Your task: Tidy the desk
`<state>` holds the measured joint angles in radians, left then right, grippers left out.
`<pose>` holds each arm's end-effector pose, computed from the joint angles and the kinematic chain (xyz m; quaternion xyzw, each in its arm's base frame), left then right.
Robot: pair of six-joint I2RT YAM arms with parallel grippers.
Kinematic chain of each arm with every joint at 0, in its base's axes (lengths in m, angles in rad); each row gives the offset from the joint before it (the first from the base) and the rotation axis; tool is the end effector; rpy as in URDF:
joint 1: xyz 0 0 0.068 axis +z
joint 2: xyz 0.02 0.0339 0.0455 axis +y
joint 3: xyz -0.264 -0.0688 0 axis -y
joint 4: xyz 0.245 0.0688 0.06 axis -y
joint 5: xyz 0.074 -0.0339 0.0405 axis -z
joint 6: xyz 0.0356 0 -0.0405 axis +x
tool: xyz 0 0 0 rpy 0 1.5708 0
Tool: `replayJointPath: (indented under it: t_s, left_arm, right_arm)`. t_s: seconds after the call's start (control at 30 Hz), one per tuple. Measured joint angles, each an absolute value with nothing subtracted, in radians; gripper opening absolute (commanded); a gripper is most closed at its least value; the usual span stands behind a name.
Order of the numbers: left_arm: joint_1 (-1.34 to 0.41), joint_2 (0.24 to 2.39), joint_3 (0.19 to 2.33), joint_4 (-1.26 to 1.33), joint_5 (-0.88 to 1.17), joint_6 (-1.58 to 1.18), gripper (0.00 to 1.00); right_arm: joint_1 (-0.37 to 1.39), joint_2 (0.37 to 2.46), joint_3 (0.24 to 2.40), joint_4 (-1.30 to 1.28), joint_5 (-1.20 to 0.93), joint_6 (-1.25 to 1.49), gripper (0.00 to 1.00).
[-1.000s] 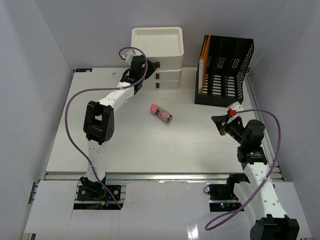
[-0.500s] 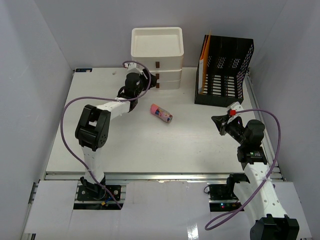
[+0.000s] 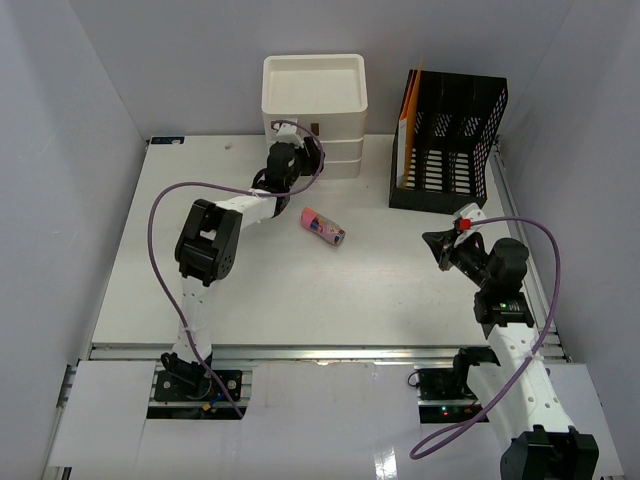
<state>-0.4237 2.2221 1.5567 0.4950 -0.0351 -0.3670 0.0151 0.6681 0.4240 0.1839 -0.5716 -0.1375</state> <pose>0.4725 -0.2118 0.2008 0.0104 0.7646 -0.2357 0.5997 0.1684 0.0218 0.2698 -0.2459 0.6818 0.1646 0.6690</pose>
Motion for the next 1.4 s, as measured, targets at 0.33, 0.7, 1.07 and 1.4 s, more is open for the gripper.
replayJointPath:
  t_s: [0.33, 0.7, 1.07, 1.4]
  left_arm:
    - [-0.445, 2.263, 1.657, 0.417, -0.134, -0.319, 0.15]
    - [-0.455, 2.203, 1.527, 0.504, -0.134, -0.314, 0.00]
    - [-0.481, 1.906, 1.063, 0.666, -0.085, -0.318, 0.00]
    - [-0.476, 1.796, 0.961, 0.588, -0.018, -0.343, 0.84]
  right_arm:
    - [0.015, 0.670, 0.424, 0.184, -0.572, -0.138, 0.08]
    - [0.015, 0.670, 0.424, 0.184, -0.572, -0.138, 0.08]
    - [0.015, 0.669, 0.424, 0.185, -0.578, -0.140, 0.09]
    - [0.026, 0.734, 0.454, 0.106, -0.777, -0.287, 0.87]
